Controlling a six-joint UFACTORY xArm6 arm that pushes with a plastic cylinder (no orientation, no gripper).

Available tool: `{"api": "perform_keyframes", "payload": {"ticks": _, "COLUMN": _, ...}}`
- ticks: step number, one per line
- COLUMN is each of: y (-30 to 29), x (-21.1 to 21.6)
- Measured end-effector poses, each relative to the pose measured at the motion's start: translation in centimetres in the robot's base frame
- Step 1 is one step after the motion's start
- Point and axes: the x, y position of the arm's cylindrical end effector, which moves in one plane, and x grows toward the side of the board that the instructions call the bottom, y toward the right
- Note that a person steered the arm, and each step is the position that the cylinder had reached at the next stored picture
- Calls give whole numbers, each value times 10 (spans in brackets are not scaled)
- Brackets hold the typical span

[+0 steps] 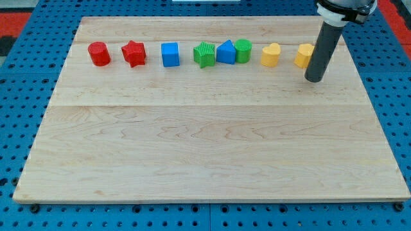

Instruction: Push the yellow hexagon towards the bottom right corner

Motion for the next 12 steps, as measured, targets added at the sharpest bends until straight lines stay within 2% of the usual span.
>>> {"api": "perform_keyframes", "payload": {"ticks": 1, "y": 31, "x": 0}}
{"api": "perform_keyframes", "payload": {"ticks": 5, "y": 33, "x": -6}}
{"api": "perform_keyframes", "payload": {"ticks": 7, "y": 23, "x": -68}}
{"api": "perform_keyframes", "payload": {"ticks": 8, "y": 6, "x": -69}}
{"api": "perform_keyframes", "payload": {"ticks": 9, "y": -7, "x": -88}}
{"api": "perform_keyframes", "payload": {"ticks": 10, "y": -16, "x": -81}}
{"api": "perform_keyframes", "payload": {"ticks": 11, "y": -37, "x": -54}}
{"api": "perform_keyframes", "payload": {"ticks": 12, "y": -47, "x": -51}}
